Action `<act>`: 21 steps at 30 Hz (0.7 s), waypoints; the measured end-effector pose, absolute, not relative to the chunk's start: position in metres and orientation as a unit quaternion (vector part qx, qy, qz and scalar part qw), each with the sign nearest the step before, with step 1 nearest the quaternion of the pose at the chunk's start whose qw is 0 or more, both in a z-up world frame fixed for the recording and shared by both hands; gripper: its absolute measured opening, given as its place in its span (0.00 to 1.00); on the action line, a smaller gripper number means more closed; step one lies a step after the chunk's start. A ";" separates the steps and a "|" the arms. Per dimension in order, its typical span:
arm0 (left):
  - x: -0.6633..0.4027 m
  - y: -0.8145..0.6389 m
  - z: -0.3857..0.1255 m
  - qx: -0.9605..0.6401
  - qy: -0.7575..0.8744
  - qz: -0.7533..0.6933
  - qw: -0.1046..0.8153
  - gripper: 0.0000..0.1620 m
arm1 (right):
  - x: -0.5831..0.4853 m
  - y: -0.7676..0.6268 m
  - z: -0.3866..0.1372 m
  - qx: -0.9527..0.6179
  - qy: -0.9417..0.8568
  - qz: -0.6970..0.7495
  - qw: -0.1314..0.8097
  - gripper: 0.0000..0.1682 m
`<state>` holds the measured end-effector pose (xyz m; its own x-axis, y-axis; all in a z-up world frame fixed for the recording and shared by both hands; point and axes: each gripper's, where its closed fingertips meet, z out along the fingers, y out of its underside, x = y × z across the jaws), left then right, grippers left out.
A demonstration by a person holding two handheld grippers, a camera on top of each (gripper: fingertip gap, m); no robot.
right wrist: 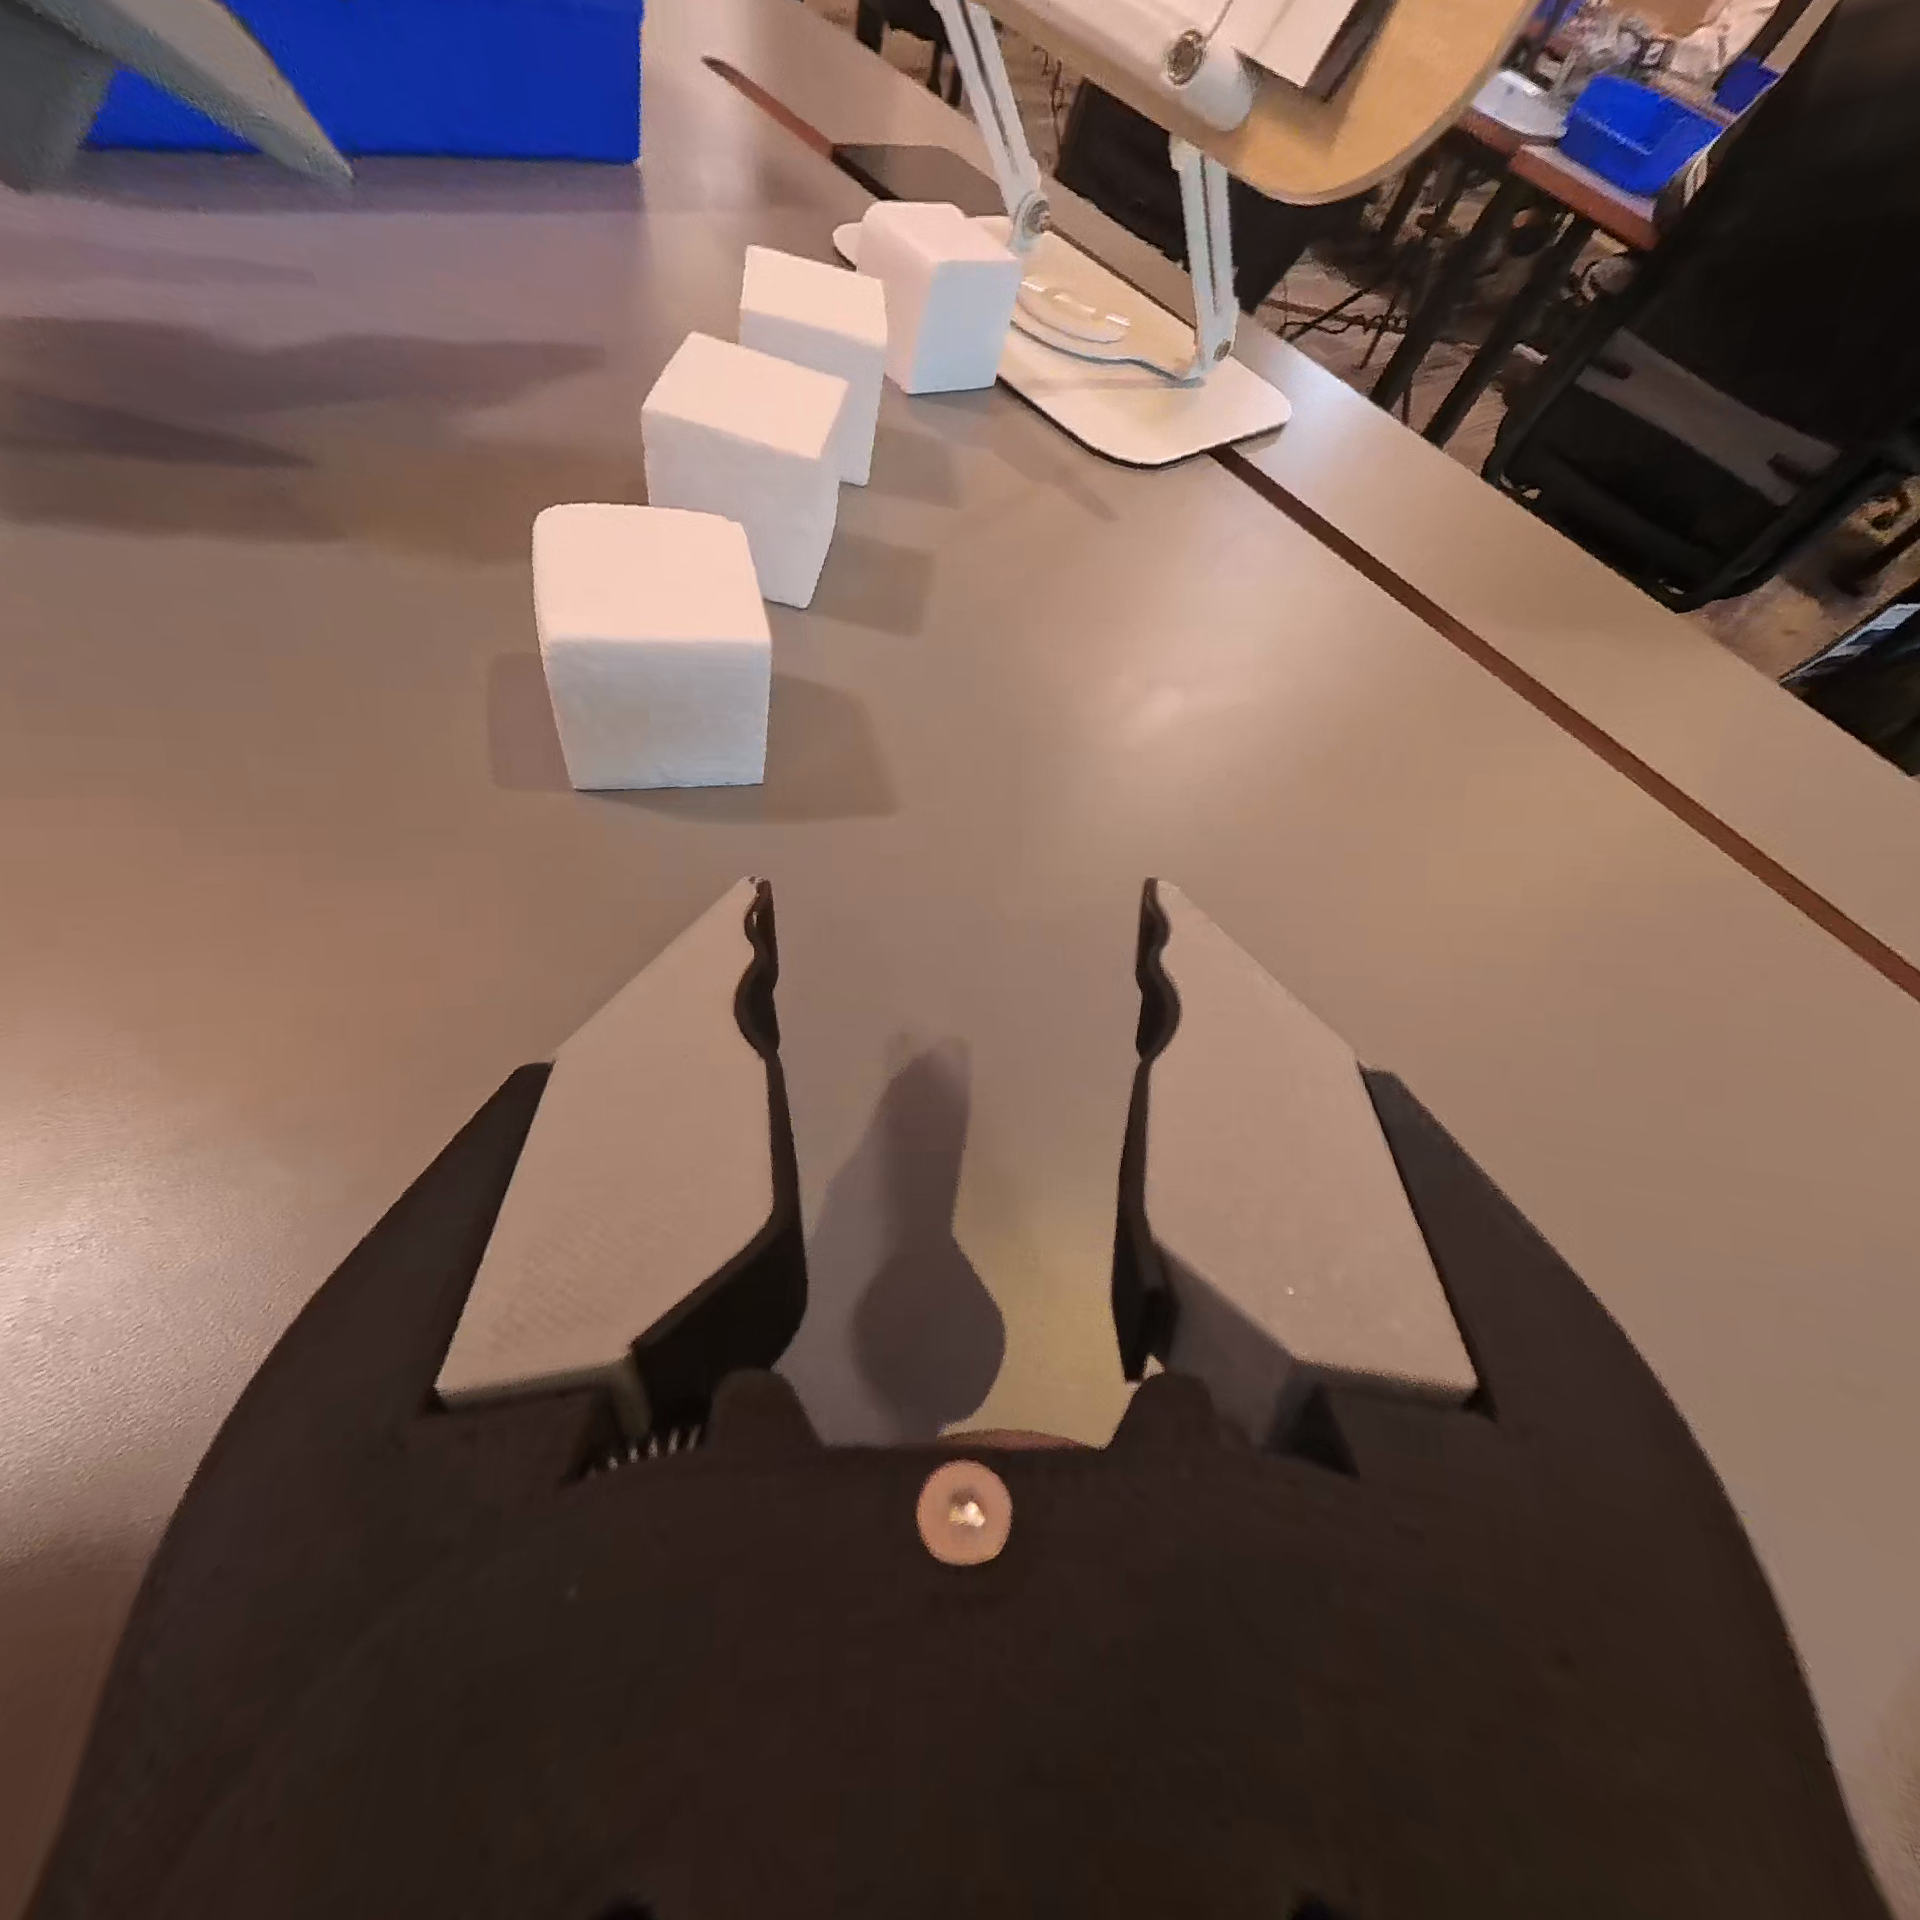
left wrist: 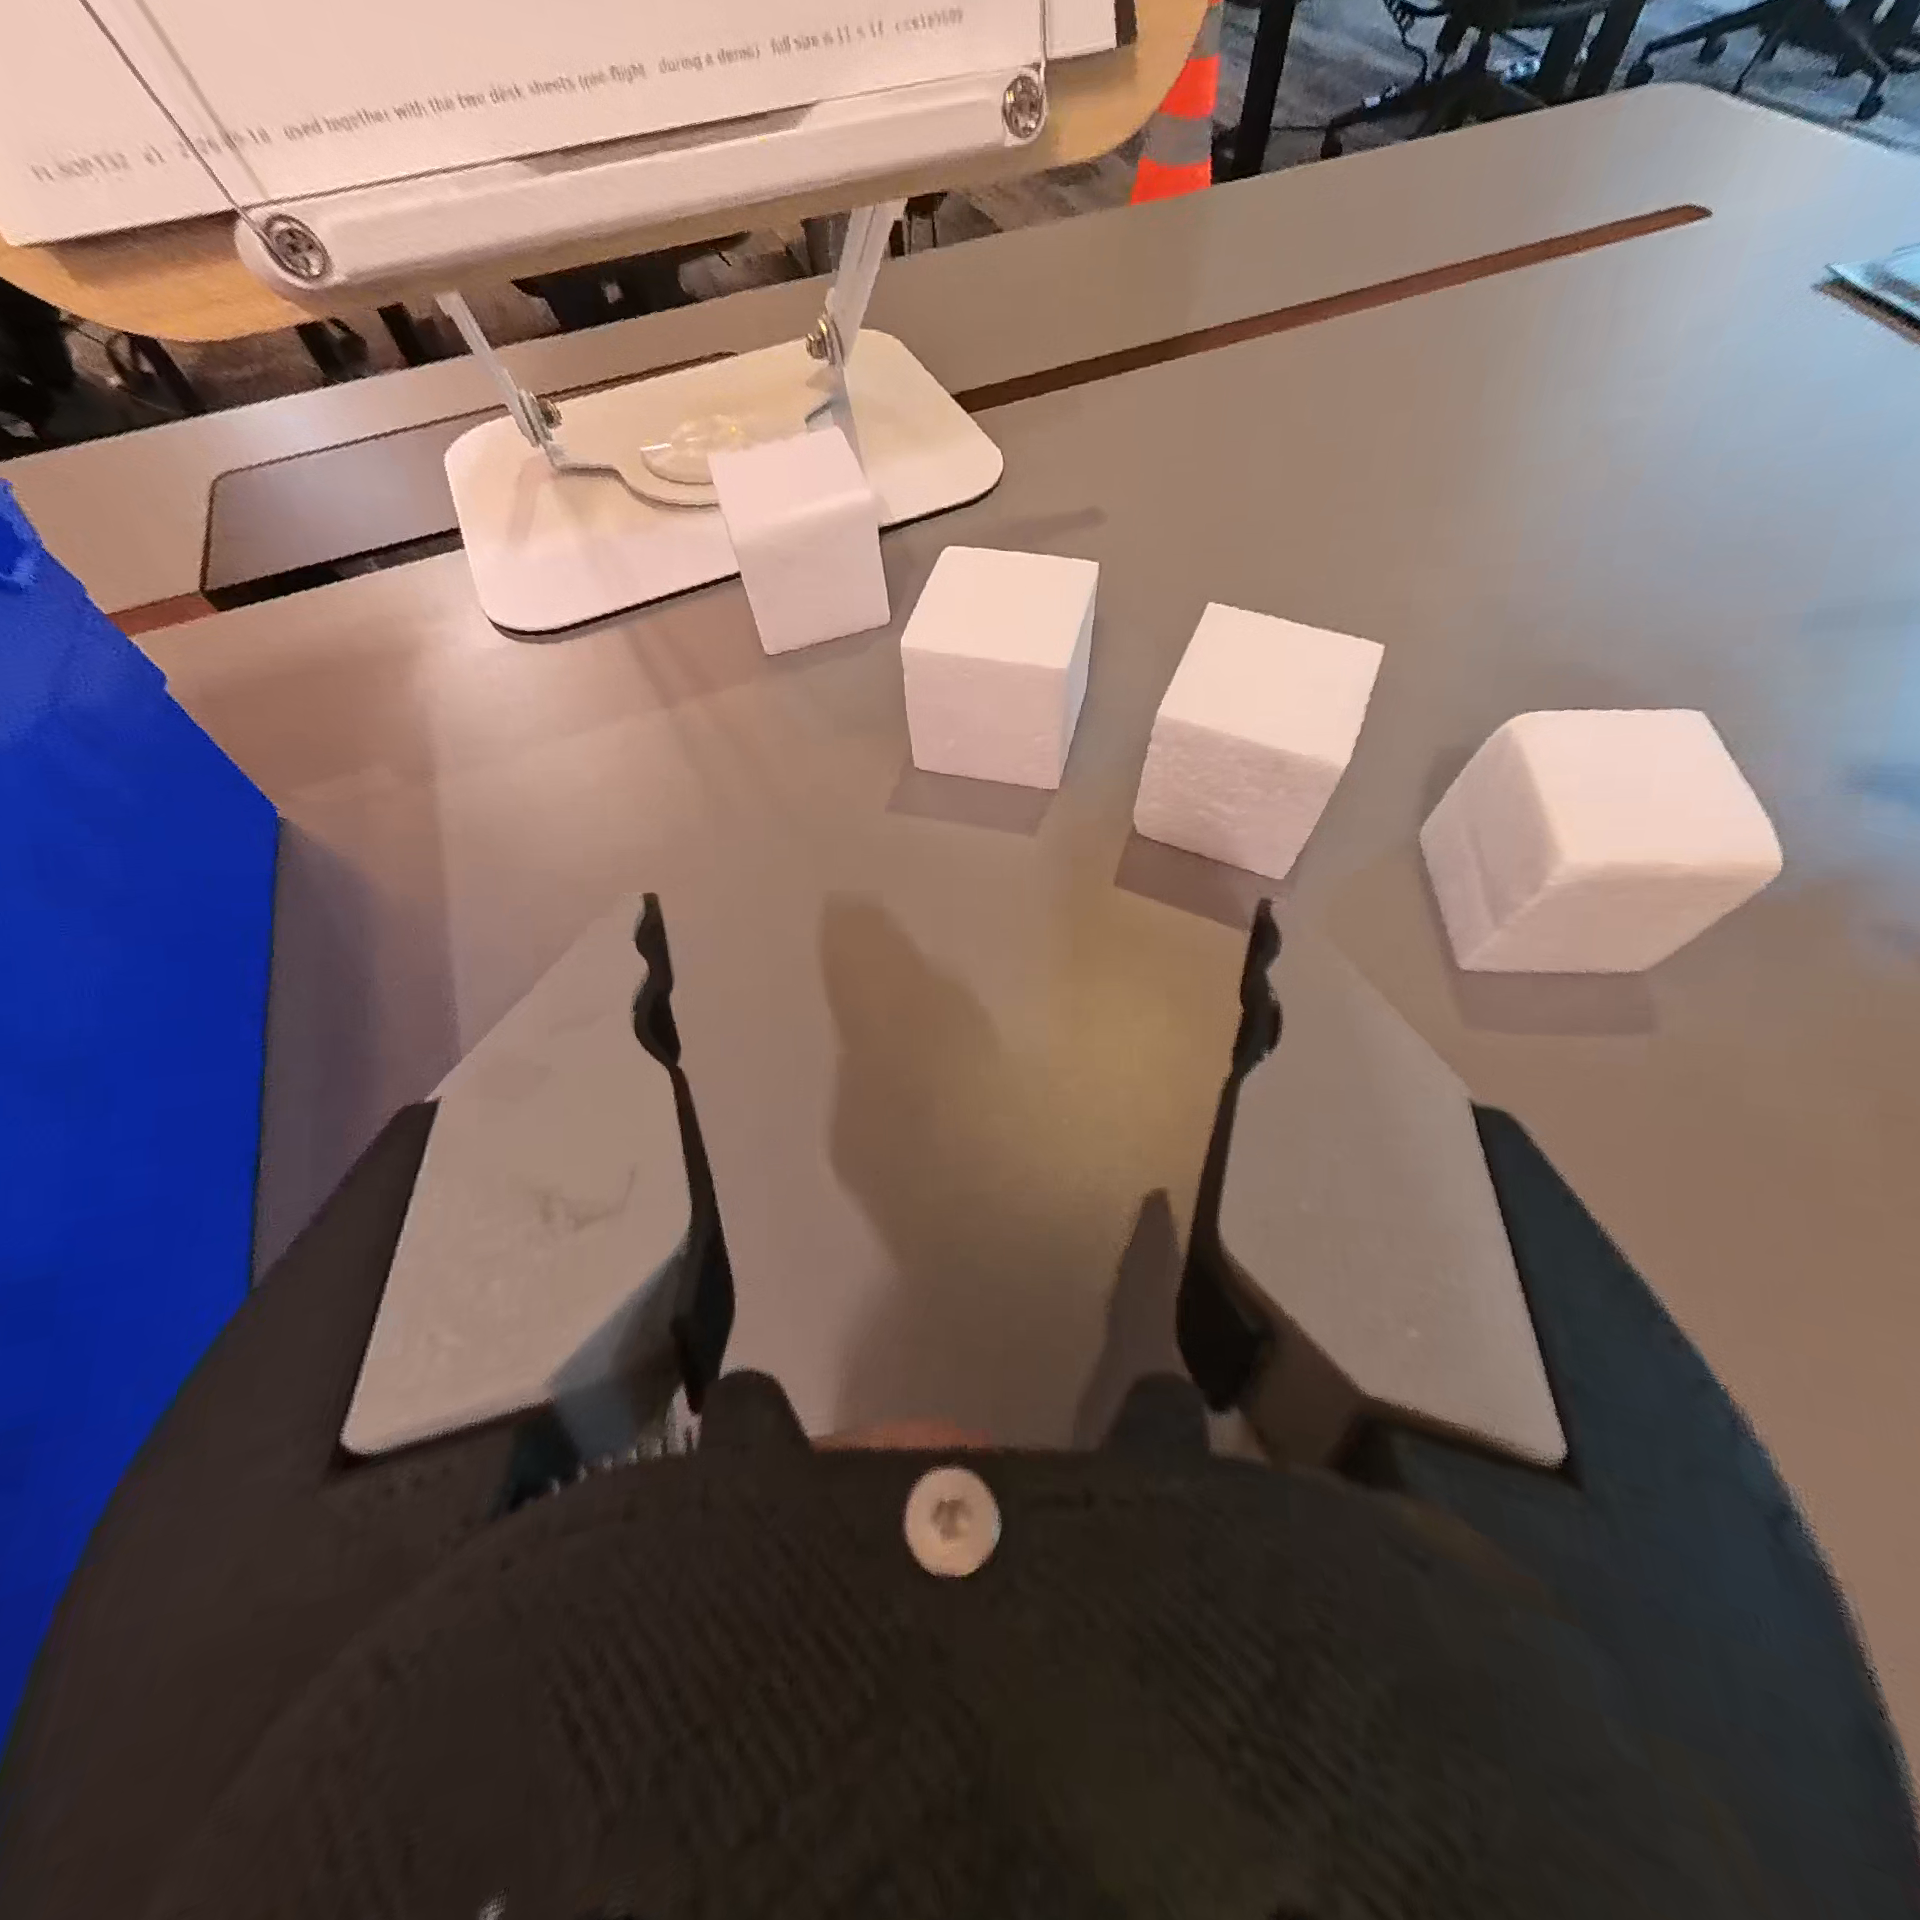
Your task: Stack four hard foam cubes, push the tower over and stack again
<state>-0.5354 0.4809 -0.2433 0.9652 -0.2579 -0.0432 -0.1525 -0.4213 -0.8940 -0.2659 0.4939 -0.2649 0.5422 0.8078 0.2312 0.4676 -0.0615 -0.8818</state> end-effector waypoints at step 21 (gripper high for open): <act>-0.497 0.591 -0.289 -0.886 0.170 -0.085 0.422 0.51 | -0.266 0.489 -0.267 -0.704 -0.455 0.182 0.513 0.24</act>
<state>-0.4975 0.5908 -0.2889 0.9277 -0.3732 0.0066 -0.2302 -0.5861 -0.7768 -0.2663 0.4892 -0.2666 0.5186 0.8287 0.2107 0.4541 -0.0582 -0.8890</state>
